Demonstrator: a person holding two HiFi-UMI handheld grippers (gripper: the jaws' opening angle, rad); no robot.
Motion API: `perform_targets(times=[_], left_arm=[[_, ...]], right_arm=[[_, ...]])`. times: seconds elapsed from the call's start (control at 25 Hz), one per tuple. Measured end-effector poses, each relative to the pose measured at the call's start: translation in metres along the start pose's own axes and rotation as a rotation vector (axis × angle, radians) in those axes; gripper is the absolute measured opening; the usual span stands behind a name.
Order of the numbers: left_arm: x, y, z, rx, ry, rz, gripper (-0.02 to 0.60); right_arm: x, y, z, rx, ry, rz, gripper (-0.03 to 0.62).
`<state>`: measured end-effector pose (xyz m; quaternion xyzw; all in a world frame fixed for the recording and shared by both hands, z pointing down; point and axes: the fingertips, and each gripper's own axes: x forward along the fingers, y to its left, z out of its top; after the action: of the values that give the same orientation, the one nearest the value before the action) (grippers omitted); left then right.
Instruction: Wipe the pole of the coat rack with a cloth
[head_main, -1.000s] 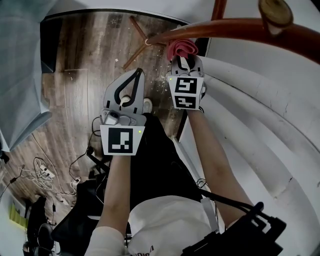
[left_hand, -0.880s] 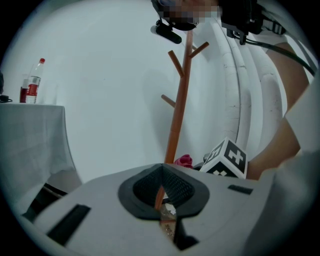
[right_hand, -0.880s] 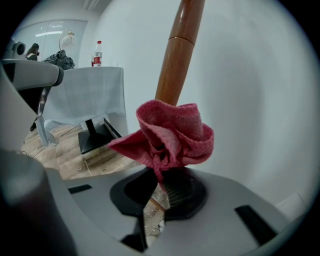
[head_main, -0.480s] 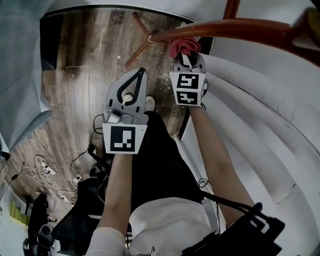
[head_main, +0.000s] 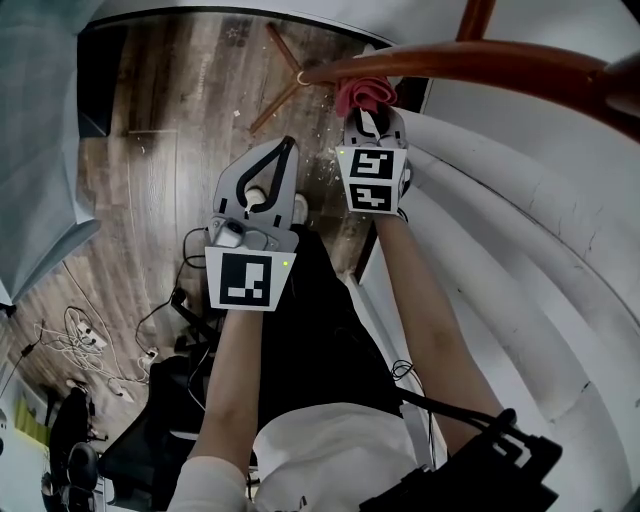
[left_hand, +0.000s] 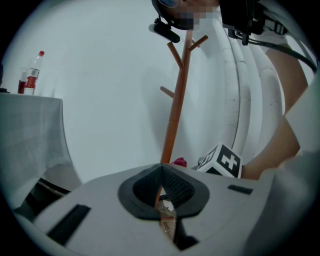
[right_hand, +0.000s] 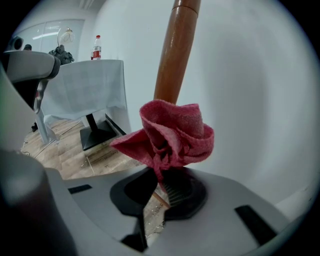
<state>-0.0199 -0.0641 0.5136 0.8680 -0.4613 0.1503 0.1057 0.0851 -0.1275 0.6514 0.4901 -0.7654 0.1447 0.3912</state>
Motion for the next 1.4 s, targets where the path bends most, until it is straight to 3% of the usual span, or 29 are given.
perform_targets(times=[0.72, 1.2, 1.36, 1.4], left_arm=[[-0.003, -0.003, -0.001, 0.0, -0.005, -0.006, 0.014], [-0.014, -0.002, 0.022, 0.022, -0.051, 0.021, 0.014], [-0.025, 0.004, 0.035, -0.152, -0.1, 0.094, 0.014], [-0.027, 0.004, 0.04, -0.166, -0.111, 0.104, 0.014]], right_arm=[[0.003, 0.014, -0.024, -0.024, 0.079, 0.056, 0.048], [-0.036, 0.027, -0.027, 0.007, 0.094, 0.093, 0.046], [-0.059, 0.023, -0.016, 0.039, 0.071, 0.073, 0.046], [-0.064, 0.02, -0.013, 0.045, 0.06, 0.065, 0.046]])
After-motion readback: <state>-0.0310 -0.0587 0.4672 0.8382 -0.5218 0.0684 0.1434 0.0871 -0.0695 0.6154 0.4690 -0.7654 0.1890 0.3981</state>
